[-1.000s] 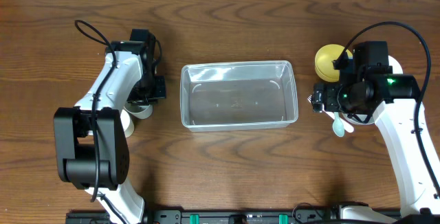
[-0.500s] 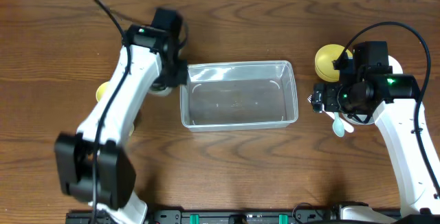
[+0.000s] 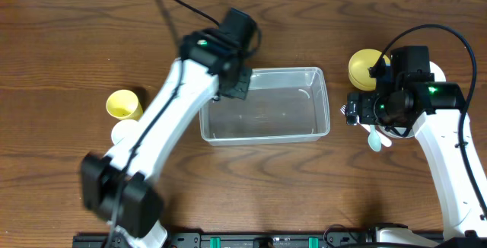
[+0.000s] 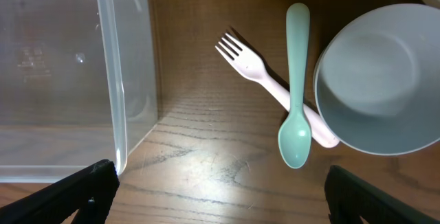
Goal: Pack container
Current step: 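Carry the grey cup with the left gripper into the container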
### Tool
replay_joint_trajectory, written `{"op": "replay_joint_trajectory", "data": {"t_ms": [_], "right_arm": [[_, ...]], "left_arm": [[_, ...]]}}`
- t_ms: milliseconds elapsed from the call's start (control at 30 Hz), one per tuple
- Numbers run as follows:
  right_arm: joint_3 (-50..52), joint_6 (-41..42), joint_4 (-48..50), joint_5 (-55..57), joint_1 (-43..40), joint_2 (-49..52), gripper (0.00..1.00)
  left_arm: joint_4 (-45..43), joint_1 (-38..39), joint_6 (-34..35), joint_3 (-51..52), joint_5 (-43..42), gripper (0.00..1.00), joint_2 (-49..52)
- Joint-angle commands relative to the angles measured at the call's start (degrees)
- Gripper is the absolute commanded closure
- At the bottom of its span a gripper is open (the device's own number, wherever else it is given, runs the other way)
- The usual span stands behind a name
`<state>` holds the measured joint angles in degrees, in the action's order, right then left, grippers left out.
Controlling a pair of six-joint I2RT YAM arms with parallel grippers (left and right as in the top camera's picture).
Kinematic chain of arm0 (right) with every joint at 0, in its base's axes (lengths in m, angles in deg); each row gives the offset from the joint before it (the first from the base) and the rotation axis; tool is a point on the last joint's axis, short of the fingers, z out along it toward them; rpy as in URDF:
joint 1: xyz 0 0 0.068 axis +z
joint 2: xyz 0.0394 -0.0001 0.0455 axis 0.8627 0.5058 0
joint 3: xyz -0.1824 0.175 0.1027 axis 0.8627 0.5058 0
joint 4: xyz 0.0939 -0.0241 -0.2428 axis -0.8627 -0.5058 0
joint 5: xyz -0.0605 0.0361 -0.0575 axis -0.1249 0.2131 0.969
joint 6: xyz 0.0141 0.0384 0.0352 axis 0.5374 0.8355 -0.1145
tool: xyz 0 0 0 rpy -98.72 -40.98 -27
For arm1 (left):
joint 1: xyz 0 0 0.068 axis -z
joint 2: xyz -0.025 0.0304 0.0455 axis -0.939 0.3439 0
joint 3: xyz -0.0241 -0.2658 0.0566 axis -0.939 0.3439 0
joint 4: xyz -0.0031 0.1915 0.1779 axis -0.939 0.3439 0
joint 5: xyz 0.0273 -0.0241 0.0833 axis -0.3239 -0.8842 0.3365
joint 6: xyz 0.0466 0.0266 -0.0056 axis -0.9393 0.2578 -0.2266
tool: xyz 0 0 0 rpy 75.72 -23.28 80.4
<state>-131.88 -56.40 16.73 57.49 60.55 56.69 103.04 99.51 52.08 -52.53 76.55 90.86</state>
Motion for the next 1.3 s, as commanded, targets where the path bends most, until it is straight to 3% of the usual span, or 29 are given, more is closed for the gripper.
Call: {"op": "replay_joint_trajectory", "data": {"t_ms": [0,467,533,600,733,867,1033,1267], "right_arm": [[-1.09,0.52,-0.28,0.59,0.11,0.04,0.03],[-1.09,0.5,-0.68,0.61,0.11,0.04,0.03],[-1.09,0.5,-0.68,0.61,0.11,0.04,0.03],[-1.09,0.5,-0.68,0.61,0.11,0.04,0.03],[-1.09,0.5,-0.7,0.61,0.11,0.04,0.03],[-1.09,0.5,-0.74,0.61,0.11,0.04,0.02],[-1.09,0.5,-0.87,0.61,0.11,0.04,0.02],[-1.09,0.48,-0.87,0.61,0.11,0.04,0.02]], "left_arm": [[0.15,0.68,0.35,0.55,1.31,0.94,4.81],[-1.77,-1.92,0.0,0.55,1.75,0.94,16.63],[-2.19,-2.32,-0.37,0.48,1.75,0.86,16.52],[-2.16,-2.62,-0.39,0.42,1.75,0.59,16.44],[-1.22,-2.56,-0.79,-0.42,1.77,0.34,14.93],[1.75,-2.58,-0.79,-3.72,2.32,0.32,10.43],[5.9,-3.32,-0.66,-7.04,9.79,0.28,0.0],[6.58,-15.02,2.36,-6.97,9.77,0.27,-10.45]]}}
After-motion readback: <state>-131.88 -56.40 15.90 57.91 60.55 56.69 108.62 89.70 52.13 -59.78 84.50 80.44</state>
